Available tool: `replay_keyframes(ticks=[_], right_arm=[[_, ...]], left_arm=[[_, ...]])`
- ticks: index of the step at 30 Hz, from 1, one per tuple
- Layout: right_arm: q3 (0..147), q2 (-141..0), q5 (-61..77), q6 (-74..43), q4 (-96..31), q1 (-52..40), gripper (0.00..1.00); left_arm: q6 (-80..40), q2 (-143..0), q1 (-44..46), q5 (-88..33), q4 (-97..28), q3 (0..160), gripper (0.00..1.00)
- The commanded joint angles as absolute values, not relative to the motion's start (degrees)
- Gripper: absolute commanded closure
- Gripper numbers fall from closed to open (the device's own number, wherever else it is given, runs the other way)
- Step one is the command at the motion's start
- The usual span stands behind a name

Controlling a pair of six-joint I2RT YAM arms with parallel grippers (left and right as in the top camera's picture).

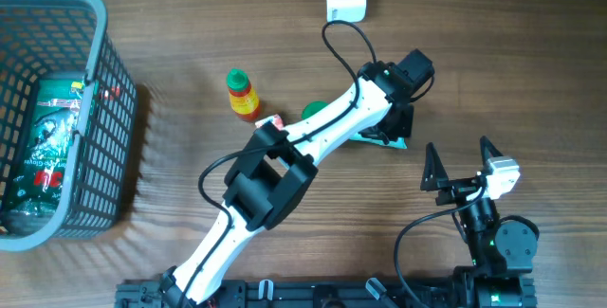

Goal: Scan the item barcode
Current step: 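Carry the wipes pack right and lay it beside the jar, then reach into the basket and lift out the green 3M gloves pack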

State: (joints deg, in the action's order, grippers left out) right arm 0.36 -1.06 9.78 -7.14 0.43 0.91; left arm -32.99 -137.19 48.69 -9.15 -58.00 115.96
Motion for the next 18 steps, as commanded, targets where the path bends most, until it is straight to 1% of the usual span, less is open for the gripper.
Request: replay_keyframes(ticks=[1, 2, 3, 4, 5, 9, 13, 16, 18], right_arm=[[0.3, -0.9, 8.8, -6.0, 0.6, 0.6, 0.0], [0.3, -0.9, 8.8, -6.0, 0.6, 0.6, 0.01], [0.3, -0.9, 8.8, -6.0, 0.6, 0.6, 0.0], [0.3, -0.9, 8.8, -6.0, 0.6, 0.6, 0.0], [0.3, -0.9, 8.8, -6.0, 0.6, 0.6, 0.0], [0.3, -0.9, 8.8, -6.0, 0.6, 0.6, 0.0], [0.3, -0.9, 8.8, -6.0, 0.6, 0.6, 0.0], [0.3, -0.9, 8.8, -6.0, 0.6, 0.6, 0.0], [0.3, -0.9, 8.8, -6.0, 0.6, 0.6, 0.0]], left_arm=[[-30.2, -140.7, 48.5, -10.0, -58.2, 115.4, 0.82], [-30.2, -140.9, 48.5, -10.0, -58.2, 115.4, 0.69], [-30.2, -140.9, 48.5, -10.0, -58.2, 115.4, 0.4], [-30.2, -140.9, 48.5, -10.0, -58.0, 115.4, 0.18], [-30.2, -140.9, 48.5, -10.0, -57.8, 115.4, 0.0], [-30.3, -140.4, 48.4, -10.0, -58.0, 115.4, 0.0], [-30.2, -136.5, 48.0, -9.7, -58.3, 116.3, 0.0], [-30.2, -131.6, 47.9, -5.6, -58.2, 119.3, 0.0], [-30.2, -128.0, 47.5, -0.6, -58.6, 122.3, 0.0]])
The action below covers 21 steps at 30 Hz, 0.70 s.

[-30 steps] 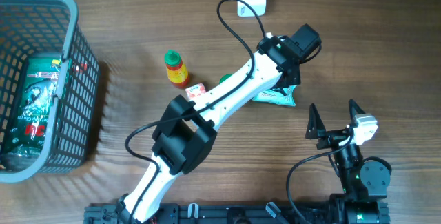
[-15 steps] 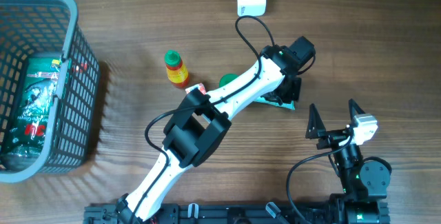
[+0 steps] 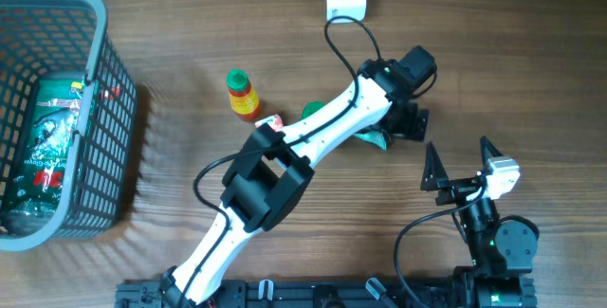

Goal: Scan the item barcode
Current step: 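Reach into the basket and lift out the green 3M gloves pack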

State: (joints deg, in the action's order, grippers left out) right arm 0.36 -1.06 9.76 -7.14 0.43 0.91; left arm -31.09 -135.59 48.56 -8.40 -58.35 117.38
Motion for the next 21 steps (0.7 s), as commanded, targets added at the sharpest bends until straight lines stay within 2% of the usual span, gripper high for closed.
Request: replay_keyframes(ticks=[1, 6, 13, 18, 21], right_arm=[[0.3, -0.9, 8.8, -6.0, 0.6, 0.6, 0.0], [0.3, -0.9, 8.8, -6.0, 0.6, 0.6, 0.0], [0.3, -0.9, 8.8, -6.0, 0.6, 0.6, 0.0], [0.3, -0.9, 8.8, -6.0, 0.6, 0.6, 0.0], [0.3, -0.9, 8.8, -6.0, 0.6, 0.6, 0.0]], left_arm=[[-30.2, -125.3, 47.0, 2.9, -59.4, 124.7, 0.0], [-26.0, -115.5, 44.3, 5.4, -64.0, 131.8, 0.0], [-30.3, -97.5, 34.6, 20.2, -75.4, 133.1, 0.0], [-39.5, -87.9, 18.2, 20.7, -85.4, 133.1, 0.0], [-49.8, -85.7, 5.4, 22.2, -92.4, 133.1, 0.0]])
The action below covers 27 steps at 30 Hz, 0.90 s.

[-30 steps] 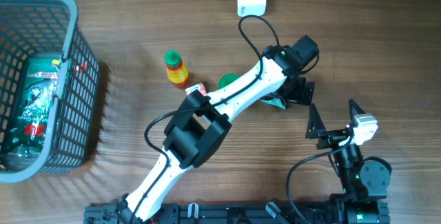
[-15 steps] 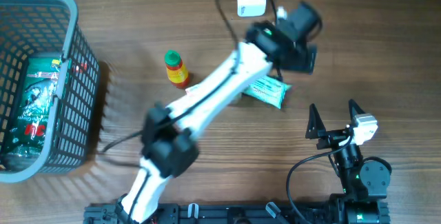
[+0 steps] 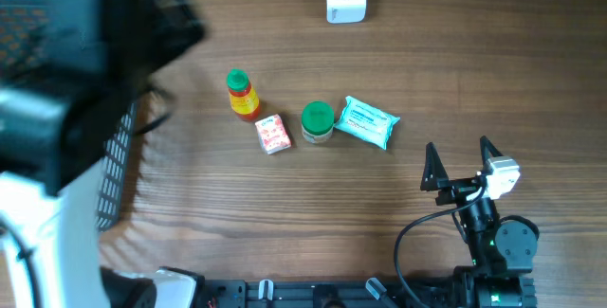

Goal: Scan the item barcode
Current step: 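Reach into the basket and lift out the green 3M gloves pack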

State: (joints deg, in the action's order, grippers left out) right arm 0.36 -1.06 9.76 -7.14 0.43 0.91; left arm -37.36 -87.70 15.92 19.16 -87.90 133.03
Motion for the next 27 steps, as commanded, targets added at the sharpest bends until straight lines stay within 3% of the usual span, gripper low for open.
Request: replay_keyframes(ticks=[1, 6, 11, 16, 21, 27], right_arm=[[0.3, -0.9, 8.8, -6.0, 0.6, 0.6, 0.0], [0.3, -0.9, 8.8, -6.0, 0.6, 0.6, 0.0], [0.3, -0.9, 8.8, -6.0, 0.6, 0.6, 0.0], [0.3, -0.9, 8.8, -6.0, 0.6, 0.6, 0.0], [0.3, -0.9, 8.8, -6.0, 0.6, 0.6, 0.0], [0.3, -0.9, 8.8, -6.0, 0.6, 0.6, 0.0]], left_arm=[[-55.8, -85.6, -2.3, 22.4, -95.5, 133.1, 0.0], [-67.1, -87.9, -22.1, 19.5, -96.5, 130.3, 0.0], [-82.0, -90.4, -33.1, 17.5, -96.5, 122.7, 0.0], [-98.0, -93.0, -35.6, 16.1, -89.2, 107.9, 0.0], [-98.0, -97.0, -35.5, 12.4, -71.2, 94.1, 0.0], [-98.0, -106.8, -35.6, 10.0, -60.2, 89.2, 0.0]])
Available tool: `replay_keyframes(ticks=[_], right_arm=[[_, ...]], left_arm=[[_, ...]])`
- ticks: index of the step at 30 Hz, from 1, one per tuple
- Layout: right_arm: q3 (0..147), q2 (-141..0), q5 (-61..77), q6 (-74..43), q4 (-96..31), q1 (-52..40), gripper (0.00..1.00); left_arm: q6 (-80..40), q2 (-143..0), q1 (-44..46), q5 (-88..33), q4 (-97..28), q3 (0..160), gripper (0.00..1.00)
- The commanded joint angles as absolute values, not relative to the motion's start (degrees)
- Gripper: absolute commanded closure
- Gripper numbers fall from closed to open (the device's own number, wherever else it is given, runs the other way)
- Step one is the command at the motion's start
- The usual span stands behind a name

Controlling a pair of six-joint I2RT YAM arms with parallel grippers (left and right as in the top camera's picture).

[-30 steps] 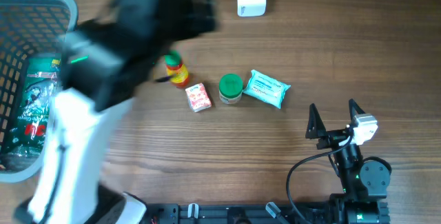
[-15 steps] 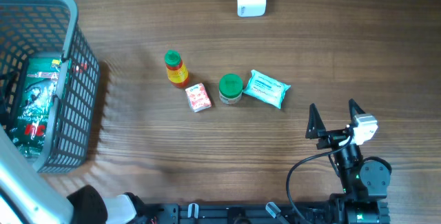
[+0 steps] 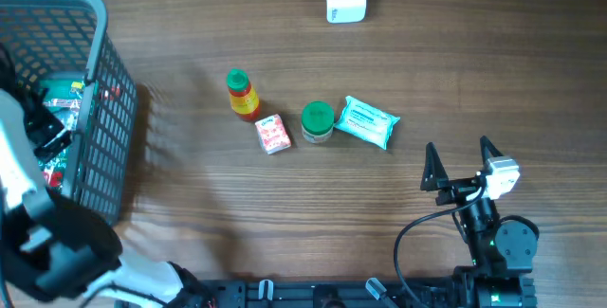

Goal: Scan the item barcode
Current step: 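Reach into the basket and lift out the green 3M gloves pack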

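Note:
The white barcode scanner stands at the table's far edge. In a row at mid-table lie a green-capped sauce bottle [image 3: 241,95], a small red-and-white box [image 3: 273,135], a green-lidded jar [image 3: 318,121] and a teal packet [image 3: 367,121]. My left arm reaches up the left edge, and its dark end, the left gripper [image 3: 45,130], is over the basket's inside; how its jaws stand is unclear. The right gripper [image 3: 462,154] rests open and empty at the near right.
A grey wire basket [image 3: 99,81] occupies the far left, with a green packet [image 3: 59,99] lying inside it. The right arm's base and cable sit at the near edge.
The left arm, which loomed large and blurred over the upper left, now sits lower with its end over the basket. The four items and the right gripper are unchanged.
My left gripper was down on the teal packet right of the jar, and stayed there a moment later. Then the arm was away at the far left, with the packet left lying beside the jar. Now the arm's end is over the basket.

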State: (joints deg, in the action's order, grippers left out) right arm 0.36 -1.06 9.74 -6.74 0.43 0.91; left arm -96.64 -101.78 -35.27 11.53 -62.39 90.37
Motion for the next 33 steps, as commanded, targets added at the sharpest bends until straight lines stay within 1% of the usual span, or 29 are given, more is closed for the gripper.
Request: replay_keyframes(ticks=[1, 9, 14, 15, 16, 17, 18, 19, 23, 26, 28, 31, 33], right_arm=[[0.3, -0.9, 8.8, -6.0, 0.6, 0.6, 0.0], [0.3, -0.9, 8.8, -6.0, 0.6, 0.6, 0.0], [0.3, -0.9, 8.8, -6.0, 0.6, 0.6, 0.0], [0.3, -0.9, 8.8, -6.0, 0.6, 0.6, 0.0], [0.3, -0.9, 8.8, -6.0, 0.6, 0.6, 0.0], [0.3, -0.9, 8.8, -6.0, 0.6, 0.6, 0.0], [0.3, -0.9, 8.8, -6.0, 0.6, 0.6, 0.0], [0.3, -0.9, 8.8, -6.0, 0.6, 0.6, 0.0], [0.3, -0.9, 8.8, -6.0, 0.6, 0.6, 0.0], [0.3, -0.9, 8.8, -6.0, 0.6, 0.6, 0.0], [0.3, -0.9, 8.8, -6.0, 0.6, 0.6, 0.0], [0.3, -0.9, 8.8, -6.0, 0.6, 0.6, 0.0], [0.3, -0.9, 8.8, -6.0, 0.6, 0.6, 0.0]], left_arm=[[-98.0, -108.5, -35.6, 10.0, -59.3, 89.2, 0.0], [-98.0, -119.2, -35.5, 7.7, -50.4, 89.2, 0.0], [-98.0, -123.7, -35.5, 7.5, -52.8, 89.1, 0.0], [-98.0, -124.5, -35.5, 7.5, -53.8, 89.1, 0.04], [-98.0, -125.0, -35.6, 7.5, -54.7, 89.1, 0.35], [-97.7, -125.6, -35.5, 7.5, -55.7, 89.1, 0.72], [-97.8, -125.7, -35.5, 7.5, -56.5, 89.1, 0.85], [-97.7, -125.7, -35.5, 7.5, -57.6, 89.1, 0.96], [-96.7, -125.5, -35.6, 7.5, -61.2, 89.1, 0.96], [-90.0, -122.7, -36.4, 7.5, -61.1, 89.4, 0.96], [-86.8, -118.1, -37.6, 7.5, -61.3, 89.6, 0.96], [-86.1, -110.4, -39.2, 7.5, -62.7, 89.6, 0.96], [-83.1, -102.5, -40.7, 7.5, -62.3, 89.6, 0.96]])
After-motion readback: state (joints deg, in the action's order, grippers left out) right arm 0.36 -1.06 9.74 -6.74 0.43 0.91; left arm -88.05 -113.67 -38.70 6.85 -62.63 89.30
